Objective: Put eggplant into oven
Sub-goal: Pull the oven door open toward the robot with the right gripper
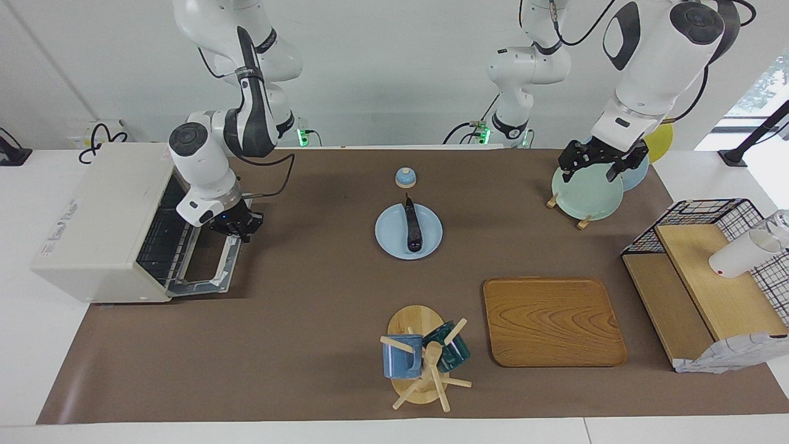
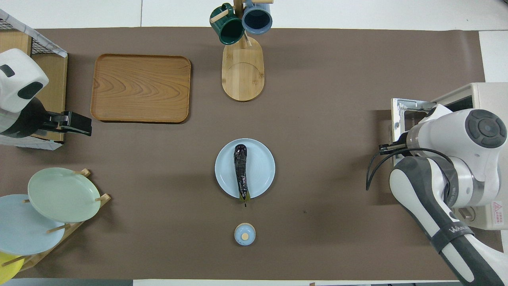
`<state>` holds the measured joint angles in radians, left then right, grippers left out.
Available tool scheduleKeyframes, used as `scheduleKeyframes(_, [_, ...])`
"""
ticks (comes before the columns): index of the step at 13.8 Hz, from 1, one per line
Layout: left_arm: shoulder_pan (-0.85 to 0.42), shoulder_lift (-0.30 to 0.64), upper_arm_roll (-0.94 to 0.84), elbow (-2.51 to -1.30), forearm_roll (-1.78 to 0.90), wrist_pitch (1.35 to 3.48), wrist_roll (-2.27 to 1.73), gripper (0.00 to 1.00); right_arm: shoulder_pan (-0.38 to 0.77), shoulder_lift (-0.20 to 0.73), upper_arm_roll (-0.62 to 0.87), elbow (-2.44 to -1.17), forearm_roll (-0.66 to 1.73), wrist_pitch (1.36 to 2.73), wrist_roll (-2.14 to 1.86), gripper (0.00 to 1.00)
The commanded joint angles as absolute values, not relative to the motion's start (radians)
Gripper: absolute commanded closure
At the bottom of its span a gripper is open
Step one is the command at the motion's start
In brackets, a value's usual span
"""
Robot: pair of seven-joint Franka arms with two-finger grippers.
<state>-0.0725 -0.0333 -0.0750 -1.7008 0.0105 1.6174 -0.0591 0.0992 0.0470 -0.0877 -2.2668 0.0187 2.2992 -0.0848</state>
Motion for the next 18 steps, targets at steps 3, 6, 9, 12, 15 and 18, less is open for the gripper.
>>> scheduleKeyframes(3, [-0.026, -0.003, -0.094, -1.597, 0.0, 1.52, -0.04, 0.0, 0.08, 0.074, -0.104, -2.272, 0.018, 2.341, -0.089, 1.0])
scheduleKeyframes(6, [-0.026, -0.012, -0.094, -1.611, -0.002, 1.529, -0.032, 0.0, 0.081, 0.097, -0.104, -2.276, 0.024, 2.373, -0.087, 1.0])
scheduleKeyframes(9, [-0.017, -0.014, -0.094, -1.612, 0.0, 1.526, -0.031, 0.0, 0.13, 0.12, -0.104, -2.269, 0.11, 2.393, -0.083, 1.0])
scheduleKeyframes(12, [0.003, -0.012, -0.109, -1.611, 0.0, 1.529, -0.031, 0.0, 0.227, 0.129, -0.101, -2.22, 0.127, 2.376, -0.002, 1.0])
scheduleKeyframes(15, [0.005, -0.012, -0.109, -1.612, 0.0, 1.531, -0.031, 0.0, 0.351, 0.172, -0.08, -2.059, 0.127, 2.259, 0.122, 1.0])
scheduleKeyframes(18, [0.021, -0.012, -0.11, -1.611, 0.0, 1.529, -0.031, 0.0, 0.478, 0.216, -0.052, -1.907, 0.106, 2.204, 0.319, 1.0])
